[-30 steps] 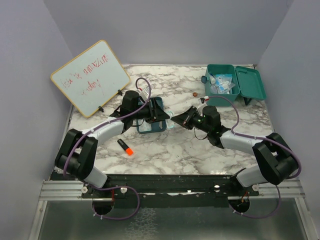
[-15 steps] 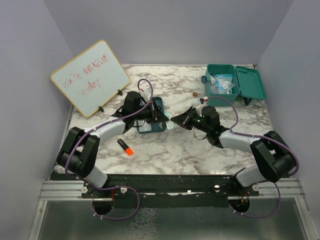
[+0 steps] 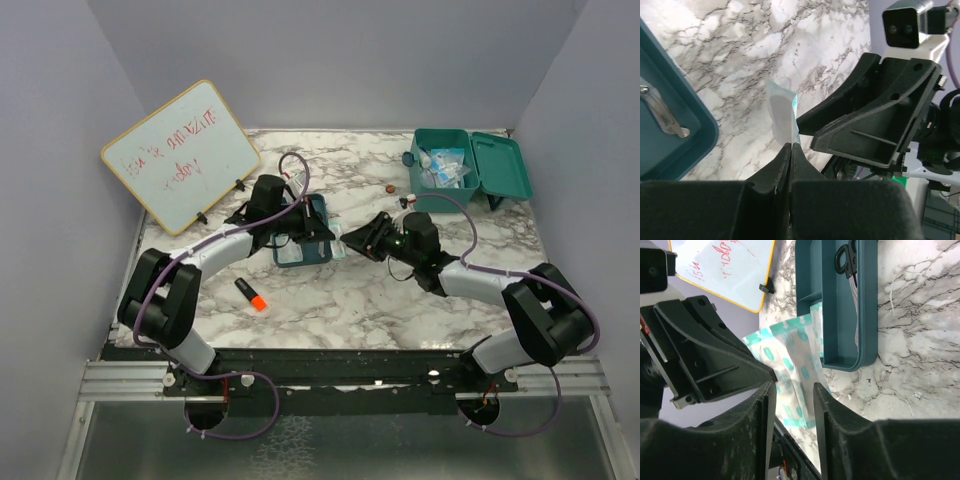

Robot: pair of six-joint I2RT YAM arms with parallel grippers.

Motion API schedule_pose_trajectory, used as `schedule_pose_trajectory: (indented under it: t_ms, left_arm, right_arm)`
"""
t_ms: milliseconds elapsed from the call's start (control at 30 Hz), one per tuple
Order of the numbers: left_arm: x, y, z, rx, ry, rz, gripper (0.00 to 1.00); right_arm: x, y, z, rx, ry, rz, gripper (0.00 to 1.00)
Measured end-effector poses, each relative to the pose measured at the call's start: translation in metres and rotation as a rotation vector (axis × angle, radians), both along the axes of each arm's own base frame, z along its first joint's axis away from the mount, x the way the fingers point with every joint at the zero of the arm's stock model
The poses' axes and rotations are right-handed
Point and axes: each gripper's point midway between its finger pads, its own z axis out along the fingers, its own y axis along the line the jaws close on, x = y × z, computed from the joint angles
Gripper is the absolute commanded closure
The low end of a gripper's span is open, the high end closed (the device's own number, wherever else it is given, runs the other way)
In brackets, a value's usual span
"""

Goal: Organize the medicine kit
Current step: Pick up the medical item at the center of the board, then place the medical item at the medicine box compartment.

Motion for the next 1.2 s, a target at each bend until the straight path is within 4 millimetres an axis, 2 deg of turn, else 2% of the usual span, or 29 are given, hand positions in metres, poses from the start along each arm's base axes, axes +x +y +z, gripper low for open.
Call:
schedule_pose_trajectory:
  t_ms: [133,233,400,500,667,1000,1200]
  left_arm:
    - [0.01,0.012,-0.002,0.042,0.0,0.009,1.0]
    - [0.02,0.029,-0.01,0.084,0.016,0.031,1.0]
    - [0.029,0.057,-0.035,0.16,0.081,0.063,1.0]
    - [0.028,0.072,-0.055,0.202,0.142,0.076,1.0]
    - [0.025,0.094,-0.076,0.281,0.191,0.099,1.0]
    - [0.028,0.117,-0.094,0.446,0.189,0.124,1.0]
    - [0.035,0.127,-0.094,0.506,0.173,0.148,1.0]
  right_arm:
    - [-0.002,-0.004,0.006,-0.015,-0.017,-0.004,0.49]
    - [-0.003,-0.007,0.013,-0.026,-0.042,-0.011,0.45]
    - [-0.004,-0.012,0.019,-0.045,-0.063,-0.023,0.44]
    - [-0.004,-0.015,0.018,-0.06,-0.065,-0.032,0.44]
    - [-0.005,-0.018,0.016,-0.079,-0.063,-0.038,0.44]
    - [-0.005,-0.021,0.02,-0.085,-0.075,-0.048,0.44]
    - [-0.005,-0.022,0.028,-0.078,-0.098,-0.051,0.44]
